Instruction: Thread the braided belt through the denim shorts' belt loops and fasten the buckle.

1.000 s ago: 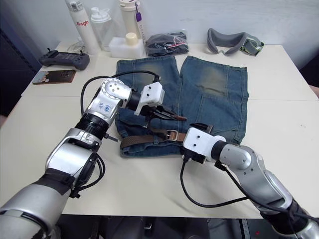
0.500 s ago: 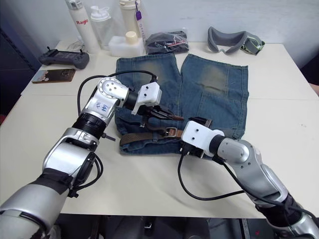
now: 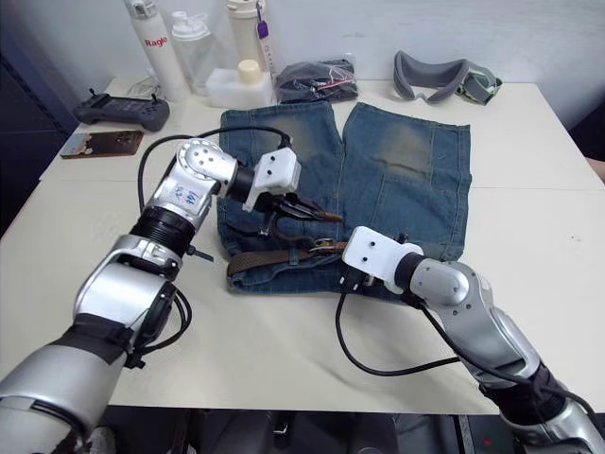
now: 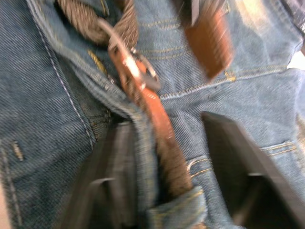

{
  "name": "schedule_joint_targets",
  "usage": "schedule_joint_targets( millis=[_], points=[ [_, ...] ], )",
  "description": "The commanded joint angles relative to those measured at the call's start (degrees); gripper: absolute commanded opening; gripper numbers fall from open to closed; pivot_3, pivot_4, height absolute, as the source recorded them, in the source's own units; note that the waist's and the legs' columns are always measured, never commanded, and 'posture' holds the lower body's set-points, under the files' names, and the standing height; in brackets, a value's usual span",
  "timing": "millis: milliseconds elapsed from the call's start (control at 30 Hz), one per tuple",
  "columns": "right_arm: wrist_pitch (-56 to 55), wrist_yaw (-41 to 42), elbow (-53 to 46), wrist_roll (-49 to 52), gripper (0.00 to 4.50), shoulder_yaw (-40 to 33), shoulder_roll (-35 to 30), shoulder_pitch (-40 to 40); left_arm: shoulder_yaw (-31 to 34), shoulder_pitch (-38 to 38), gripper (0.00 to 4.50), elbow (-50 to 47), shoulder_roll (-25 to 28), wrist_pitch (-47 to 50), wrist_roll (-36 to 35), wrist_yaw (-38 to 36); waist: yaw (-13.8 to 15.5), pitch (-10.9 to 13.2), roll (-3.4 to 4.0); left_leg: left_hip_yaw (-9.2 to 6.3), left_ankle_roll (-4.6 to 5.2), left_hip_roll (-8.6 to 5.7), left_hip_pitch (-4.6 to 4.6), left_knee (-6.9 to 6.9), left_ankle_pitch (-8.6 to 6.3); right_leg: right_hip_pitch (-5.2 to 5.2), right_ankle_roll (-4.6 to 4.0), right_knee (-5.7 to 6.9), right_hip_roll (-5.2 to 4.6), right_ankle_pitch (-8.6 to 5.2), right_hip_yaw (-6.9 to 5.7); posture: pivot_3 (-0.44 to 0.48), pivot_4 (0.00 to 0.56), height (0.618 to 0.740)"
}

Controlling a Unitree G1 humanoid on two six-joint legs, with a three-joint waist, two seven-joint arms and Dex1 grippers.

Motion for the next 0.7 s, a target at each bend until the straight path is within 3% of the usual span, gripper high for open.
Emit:
schedule_joint_targets(
  millis=[33, 67, 100, 400, 700],
  points=[
    [-1.75, -0.97, -0.39, -1.27, 0.58, -1.16, 0.87, -0.55, 1.13, -2.19, 0.00, 1.25, 0.78, -1.90, 0.18, -0.30, 0.02, 0.00, 0.00, 0.00, 0.00, 0.00, 0.00, 0.02, 0.00, 0.00, 0.00, 0.05, 0.00, 0.00, 0.01, 0.000, 0.150, 0.627],
    [-1.76, -1.12, -0.32, -1.33, 0.17, -1.36, 1.10, -0.58, 1.19, -2.38, 0.00, 1.62, 0.95, -2.05, 0.08, -1.13, 0.02, -0.01, -0.01, 0.00, 0.00, 0.00, 0.00, 0.05, 0.00, -0.01, 0.00, 0.11, 0.00, 0.00, 0.01, 0.000, 0.150, 0.627],
    [-1.61, -1.38, -0.36, -1.36, 0.06, -1.79, 1.40, -0.64, 0.99, -2.47, 0.00, 1.91, 1.33, -2.69, 0.24, -2.15, 0.02, -0.01, -0.01, 0.00, 0.01, -0.02, 0.00, 0.05, 0.00, -0.02, 0.00, 0.15, 0.00, 0.00, 0.01, 0.000, 0.150, 0.627],
    [-0.32, -2.64, -1.11, -2.11, 0.06, -3.59, 2.51, -0.99, 0.36, -1.61, 0.00, 1.47, 2.58, -4.07, 0.30, -9.55, -0.09, -0.01, -0.01, 0.01, 0.00, -0.03, -0.13, 0.14, 0.00, -0.35, 0.00, 0.56, -0.03, 0.00, 0.10, 0.000, 0.150, 0.627],
    [-0.36, -2.65, -1.39, -2.14, 0.06, -3.43, 3.04, -2.66, -0.15, -2.11, 0.00, 2.66, 1.43, -5.88, 1.89, -7.56, -0.10, -0.02, -0.01, 0.02, -0.01, -0.03, -0.14, 0.18, -0.01, -0.40, -0.01, 0.66, -0.05, 0.00, 0.13, 0.000, 0.150, 0.627]
  ],
)
